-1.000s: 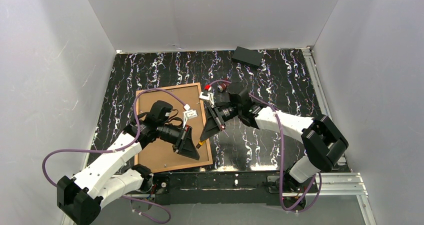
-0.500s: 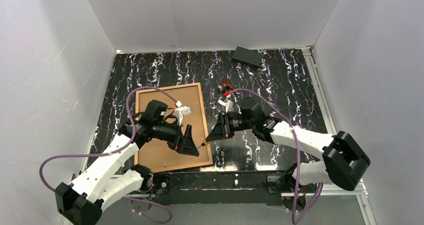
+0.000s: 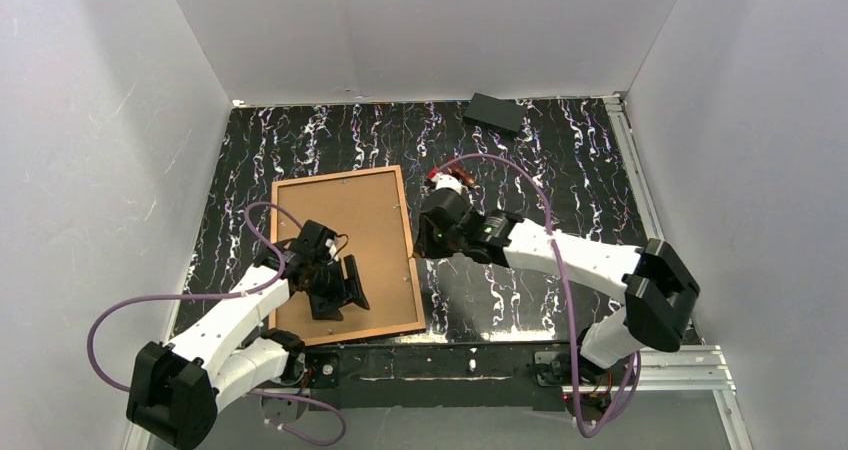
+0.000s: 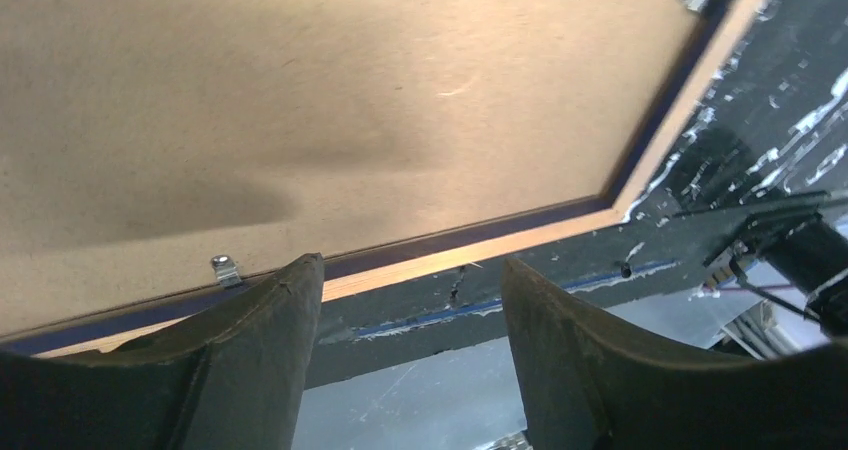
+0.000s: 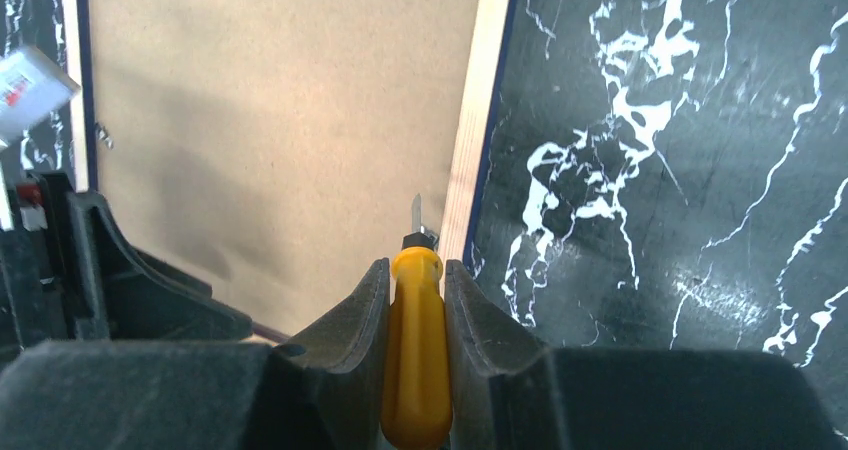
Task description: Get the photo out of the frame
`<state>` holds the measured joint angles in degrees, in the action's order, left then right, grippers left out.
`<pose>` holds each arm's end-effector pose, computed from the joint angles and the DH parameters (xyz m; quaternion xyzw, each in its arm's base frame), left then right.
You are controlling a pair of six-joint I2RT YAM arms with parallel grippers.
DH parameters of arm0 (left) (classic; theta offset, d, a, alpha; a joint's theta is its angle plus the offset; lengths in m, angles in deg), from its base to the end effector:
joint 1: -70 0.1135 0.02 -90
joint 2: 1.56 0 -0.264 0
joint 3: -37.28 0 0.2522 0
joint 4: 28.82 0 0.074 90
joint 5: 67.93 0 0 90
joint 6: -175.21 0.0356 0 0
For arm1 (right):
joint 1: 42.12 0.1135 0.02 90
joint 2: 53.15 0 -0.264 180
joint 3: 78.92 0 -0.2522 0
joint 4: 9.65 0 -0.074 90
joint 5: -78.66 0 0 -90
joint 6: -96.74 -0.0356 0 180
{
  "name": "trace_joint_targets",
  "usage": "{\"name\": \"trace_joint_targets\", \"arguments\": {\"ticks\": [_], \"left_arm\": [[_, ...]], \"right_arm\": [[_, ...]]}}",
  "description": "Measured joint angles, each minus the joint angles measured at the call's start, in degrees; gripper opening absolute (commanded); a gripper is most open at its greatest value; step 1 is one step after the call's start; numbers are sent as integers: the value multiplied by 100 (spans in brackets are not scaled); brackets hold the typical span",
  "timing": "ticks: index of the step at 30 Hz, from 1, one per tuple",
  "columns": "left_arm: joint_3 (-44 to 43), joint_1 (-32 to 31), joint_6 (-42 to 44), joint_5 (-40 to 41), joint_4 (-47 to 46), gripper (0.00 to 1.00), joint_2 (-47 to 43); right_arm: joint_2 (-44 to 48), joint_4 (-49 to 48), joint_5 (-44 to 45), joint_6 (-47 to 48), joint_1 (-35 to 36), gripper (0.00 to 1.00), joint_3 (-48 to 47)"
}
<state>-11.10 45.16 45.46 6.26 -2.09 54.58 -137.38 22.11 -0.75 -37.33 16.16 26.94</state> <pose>0.1883 -0.0979 0.2374 -0.0502 0.8774 -0.3493 0.3249 0.1754 0.2713 0.2593 -0.0751 0.9068 0.2636 0.3203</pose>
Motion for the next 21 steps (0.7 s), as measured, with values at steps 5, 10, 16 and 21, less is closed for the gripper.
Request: {"name": "trace_joint_targets", "arguments": {"ticks": [5,10,16,21], "left_arm": [[232,0,-479,107,-68,58,-129],[260,0,-748,0,-197,55,-101],[549,0,-944,-127,-402,55,-52],[710,2,-1005,-177,-570,55,-85]], "right_arm": [[-516,597,780,280,391,1,-789],[-1141,1373,1161,503,647,1,-1508],[-1711,2124,1451,684,909,1,-2310],[-1930,2426,1506,772,1073,1,-2535]]}}
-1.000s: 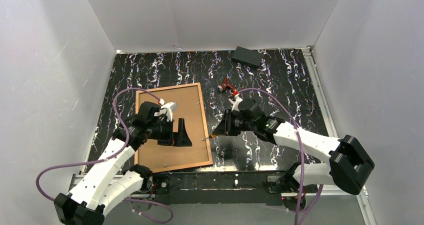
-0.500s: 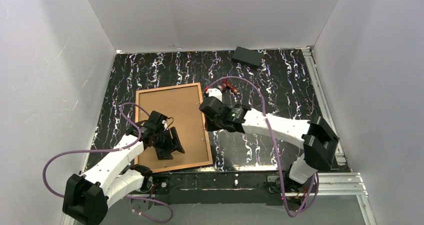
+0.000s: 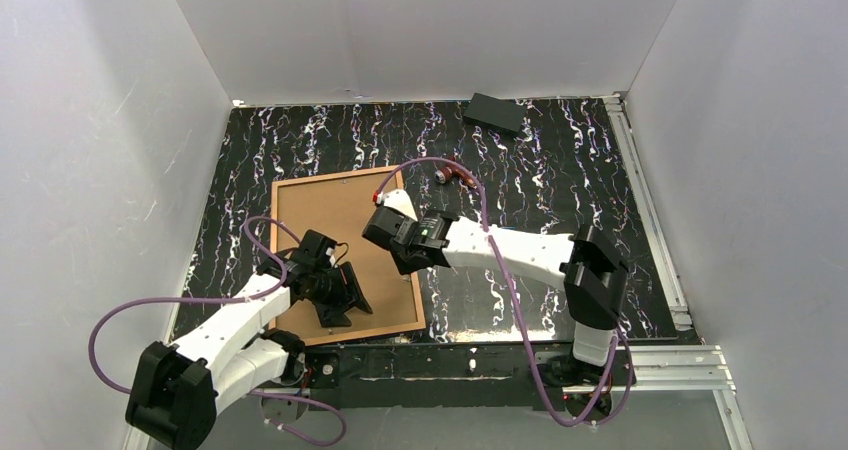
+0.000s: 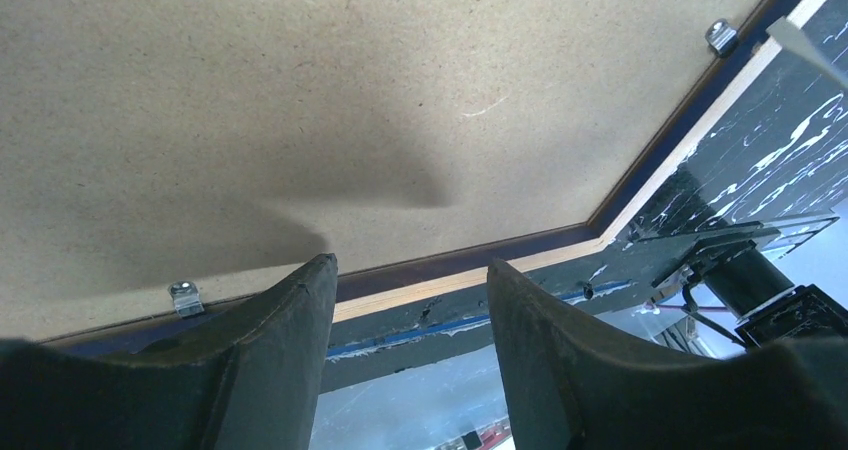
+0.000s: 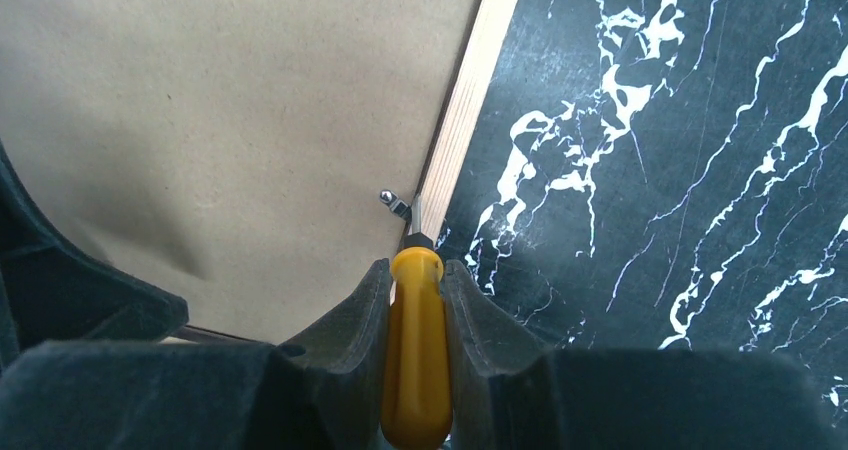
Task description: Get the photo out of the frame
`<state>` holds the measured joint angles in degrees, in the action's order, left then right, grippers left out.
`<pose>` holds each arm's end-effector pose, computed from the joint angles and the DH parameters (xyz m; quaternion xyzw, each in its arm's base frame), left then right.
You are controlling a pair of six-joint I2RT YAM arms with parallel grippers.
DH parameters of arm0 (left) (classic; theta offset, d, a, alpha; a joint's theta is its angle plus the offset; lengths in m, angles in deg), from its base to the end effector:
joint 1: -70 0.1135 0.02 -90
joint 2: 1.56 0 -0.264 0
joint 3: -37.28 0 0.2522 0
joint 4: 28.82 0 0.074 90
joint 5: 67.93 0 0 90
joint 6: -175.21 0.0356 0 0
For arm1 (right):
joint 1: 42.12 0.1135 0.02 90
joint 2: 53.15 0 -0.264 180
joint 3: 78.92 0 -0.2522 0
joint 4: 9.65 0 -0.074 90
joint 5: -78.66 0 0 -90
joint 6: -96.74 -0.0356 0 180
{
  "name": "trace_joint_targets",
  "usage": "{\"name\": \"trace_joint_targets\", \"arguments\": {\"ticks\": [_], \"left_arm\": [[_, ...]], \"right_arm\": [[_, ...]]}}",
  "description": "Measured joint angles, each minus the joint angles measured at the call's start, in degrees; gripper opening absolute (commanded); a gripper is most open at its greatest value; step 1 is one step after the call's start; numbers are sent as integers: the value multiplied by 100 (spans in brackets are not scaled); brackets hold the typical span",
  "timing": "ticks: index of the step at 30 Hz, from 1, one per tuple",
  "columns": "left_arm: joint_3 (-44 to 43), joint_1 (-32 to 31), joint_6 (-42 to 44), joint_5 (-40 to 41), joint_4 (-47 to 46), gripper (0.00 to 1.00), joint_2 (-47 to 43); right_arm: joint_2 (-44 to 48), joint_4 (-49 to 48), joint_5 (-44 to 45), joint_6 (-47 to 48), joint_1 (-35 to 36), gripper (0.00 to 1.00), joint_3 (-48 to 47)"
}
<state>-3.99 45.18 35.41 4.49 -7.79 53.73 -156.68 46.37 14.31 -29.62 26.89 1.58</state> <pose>0.1795 -0.0949 0.2074 -0.1208 0.8713 -0.3842 0.2805 0.1528 0.3552 0.2605 -0.2097 0.9201 0.0704 0.3233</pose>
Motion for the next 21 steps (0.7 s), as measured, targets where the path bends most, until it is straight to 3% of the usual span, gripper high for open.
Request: {"name": "trace_joint_targets", "arguments": {"ticks": [10,21], "left_arm": [[223,2,-168,-2,-190,56,-66],[238,13,-188,-4,-260,56,24]], "right_arm": [[-424,442,151,96,238,1,-398],[-267,240,20,146,258,1,-155]]}}
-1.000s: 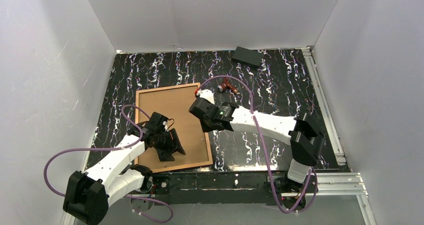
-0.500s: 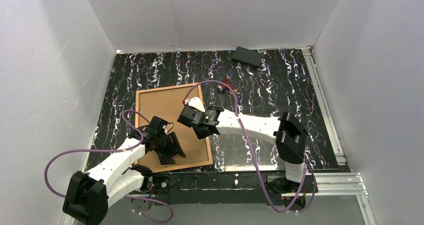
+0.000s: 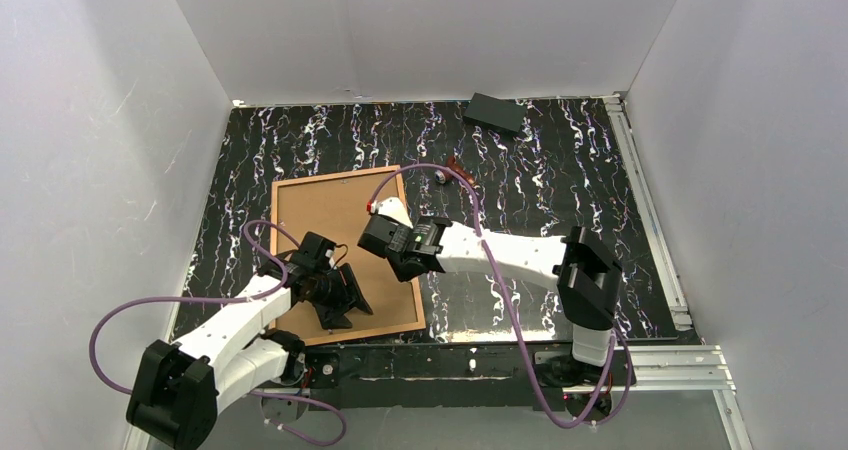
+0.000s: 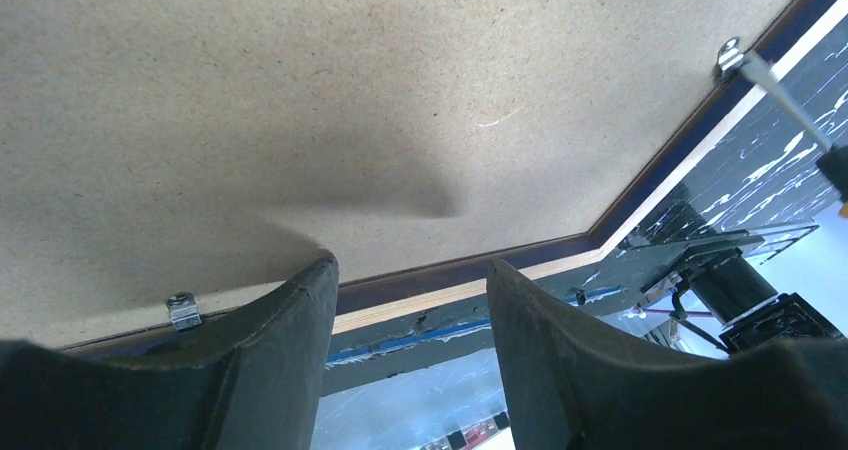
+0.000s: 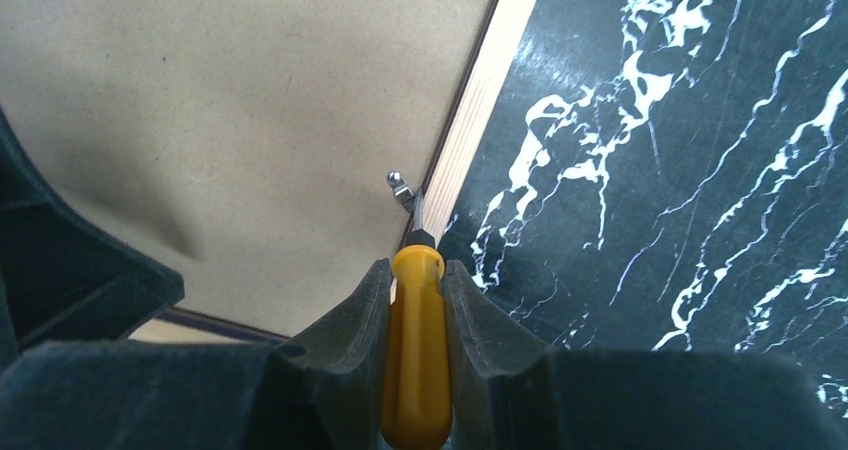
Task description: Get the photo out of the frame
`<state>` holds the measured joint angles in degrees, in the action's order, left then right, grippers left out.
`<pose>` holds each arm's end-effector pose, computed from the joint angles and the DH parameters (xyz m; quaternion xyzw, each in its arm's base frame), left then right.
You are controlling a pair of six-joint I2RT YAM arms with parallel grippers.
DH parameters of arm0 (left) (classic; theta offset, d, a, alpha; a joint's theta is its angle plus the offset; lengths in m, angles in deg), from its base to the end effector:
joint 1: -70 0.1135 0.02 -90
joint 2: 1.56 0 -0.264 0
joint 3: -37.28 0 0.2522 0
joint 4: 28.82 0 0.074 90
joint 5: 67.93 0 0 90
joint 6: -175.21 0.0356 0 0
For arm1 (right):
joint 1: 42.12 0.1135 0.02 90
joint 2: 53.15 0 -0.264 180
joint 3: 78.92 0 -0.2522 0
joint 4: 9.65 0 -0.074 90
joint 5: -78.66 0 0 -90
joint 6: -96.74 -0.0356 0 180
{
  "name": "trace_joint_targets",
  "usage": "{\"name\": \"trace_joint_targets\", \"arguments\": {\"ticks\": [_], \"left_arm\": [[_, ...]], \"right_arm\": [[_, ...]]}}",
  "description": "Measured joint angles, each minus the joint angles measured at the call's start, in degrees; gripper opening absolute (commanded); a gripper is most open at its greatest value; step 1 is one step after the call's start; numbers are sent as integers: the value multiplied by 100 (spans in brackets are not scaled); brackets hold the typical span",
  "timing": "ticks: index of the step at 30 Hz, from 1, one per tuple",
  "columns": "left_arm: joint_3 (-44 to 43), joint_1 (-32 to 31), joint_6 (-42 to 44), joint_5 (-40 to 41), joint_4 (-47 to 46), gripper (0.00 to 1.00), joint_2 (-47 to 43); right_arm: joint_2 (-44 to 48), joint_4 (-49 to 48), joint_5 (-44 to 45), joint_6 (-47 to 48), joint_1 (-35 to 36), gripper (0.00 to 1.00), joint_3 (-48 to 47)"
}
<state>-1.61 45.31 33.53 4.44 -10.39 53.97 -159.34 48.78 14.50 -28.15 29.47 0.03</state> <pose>0.1777 -0.0936 0.1969 -0.1359 0.8691 -0.3886 0.2742 0.1385 0.3670 0.2495 -0.2502 0.9167 0.0482 0.3077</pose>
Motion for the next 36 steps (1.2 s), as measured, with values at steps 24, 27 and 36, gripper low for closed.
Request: {"name": "trace_joint_targets", "arguments": {"ticks": [24,27,36], "left_arm": [[-922,431,446,717,612,64,492],[-922,511,507,728,579,63,719],[-896,520,605,734,466,63,870]], "right_arm": [[-382,-717,-184,1204,-1567,1,-1233],[-776,-839,-184,1421,-1674,1,-1661],[-1469,-975,-219,1696,-1635,1,-2096]]}}
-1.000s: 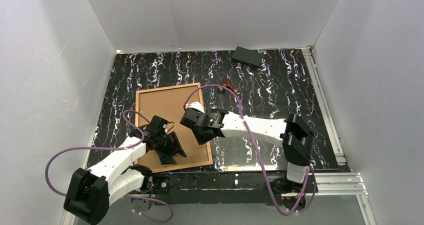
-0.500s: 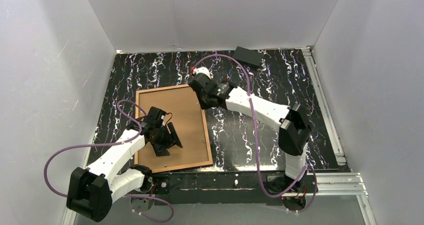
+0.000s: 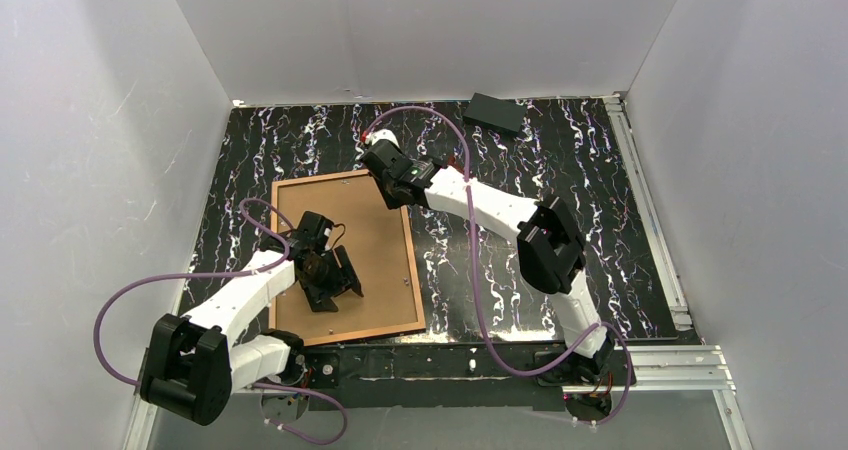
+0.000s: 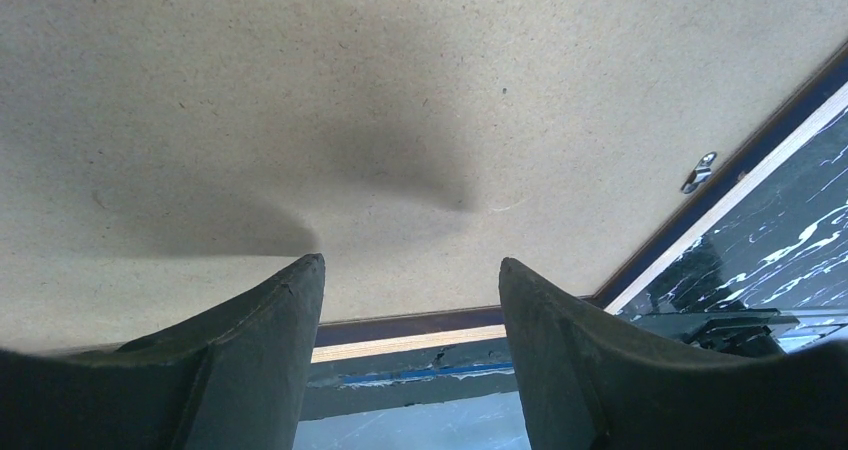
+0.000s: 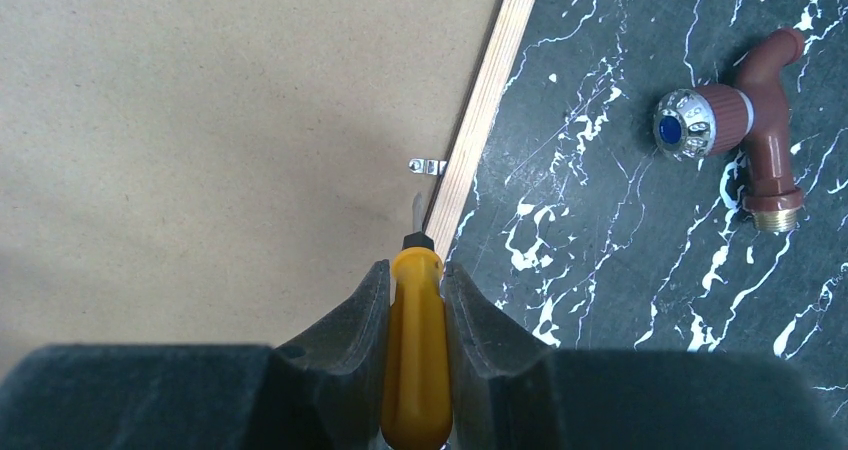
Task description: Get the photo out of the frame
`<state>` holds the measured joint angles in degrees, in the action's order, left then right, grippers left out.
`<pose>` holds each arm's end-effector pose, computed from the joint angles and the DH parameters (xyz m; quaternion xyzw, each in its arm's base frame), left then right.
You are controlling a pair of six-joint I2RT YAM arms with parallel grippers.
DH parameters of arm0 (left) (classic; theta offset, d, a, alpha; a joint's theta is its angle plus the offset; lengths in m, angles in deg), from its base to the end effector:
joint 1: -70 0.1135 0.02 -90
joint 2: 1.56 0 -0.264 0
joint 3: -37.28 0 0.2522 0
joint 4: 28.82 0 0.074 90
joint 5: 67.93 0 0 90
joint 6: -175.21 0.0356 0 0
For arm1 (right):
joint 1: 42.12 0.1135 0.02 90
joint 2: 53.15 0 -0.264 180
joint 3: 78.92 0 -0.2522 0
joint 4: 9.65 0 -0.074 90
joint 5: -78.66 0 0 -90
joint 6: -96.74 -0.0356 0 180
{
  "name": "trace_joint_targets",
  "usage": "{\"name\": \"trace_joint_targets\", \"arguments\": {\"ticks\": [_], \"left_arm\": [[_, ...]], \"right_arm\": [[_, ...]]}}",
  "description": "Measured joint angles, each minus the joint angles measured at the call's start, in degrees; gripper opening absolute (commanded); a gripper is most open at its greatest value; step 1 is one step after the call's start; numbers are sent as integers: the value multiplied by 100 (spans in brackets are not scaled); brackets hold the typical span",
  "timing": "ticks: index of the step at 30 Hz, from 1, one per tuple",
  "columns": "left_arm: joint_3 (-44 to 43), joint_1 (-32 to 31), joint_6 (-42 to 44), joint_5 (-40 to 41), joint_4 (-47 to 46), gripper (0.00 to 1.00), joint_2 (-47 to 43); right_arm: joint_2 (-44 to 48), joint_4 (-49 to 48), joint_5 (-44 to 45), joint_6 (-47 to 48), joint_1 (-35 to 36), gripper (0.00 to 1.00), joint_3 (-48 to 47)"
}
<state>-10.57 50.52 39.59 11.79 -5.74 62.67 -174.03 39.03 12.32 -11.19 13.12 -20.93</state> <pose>0.2160 -0.0831 0.2108 -0.1664 0.8860 -0.2970 0.3148 0.2852 0.3859 0.2664 -0.2215 0.8882 0.0577 0.3984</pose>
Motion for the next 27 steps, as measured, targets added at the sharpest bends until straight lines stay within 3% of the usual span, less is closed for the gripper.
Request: {"name": "trace_joint_targets", "arguments": {"ticks": [27], "left_arm": [[83,0,57,-2,7,63,0]], "right_arm": [[-273,-210,-282,17,-199,1,-9]]}}
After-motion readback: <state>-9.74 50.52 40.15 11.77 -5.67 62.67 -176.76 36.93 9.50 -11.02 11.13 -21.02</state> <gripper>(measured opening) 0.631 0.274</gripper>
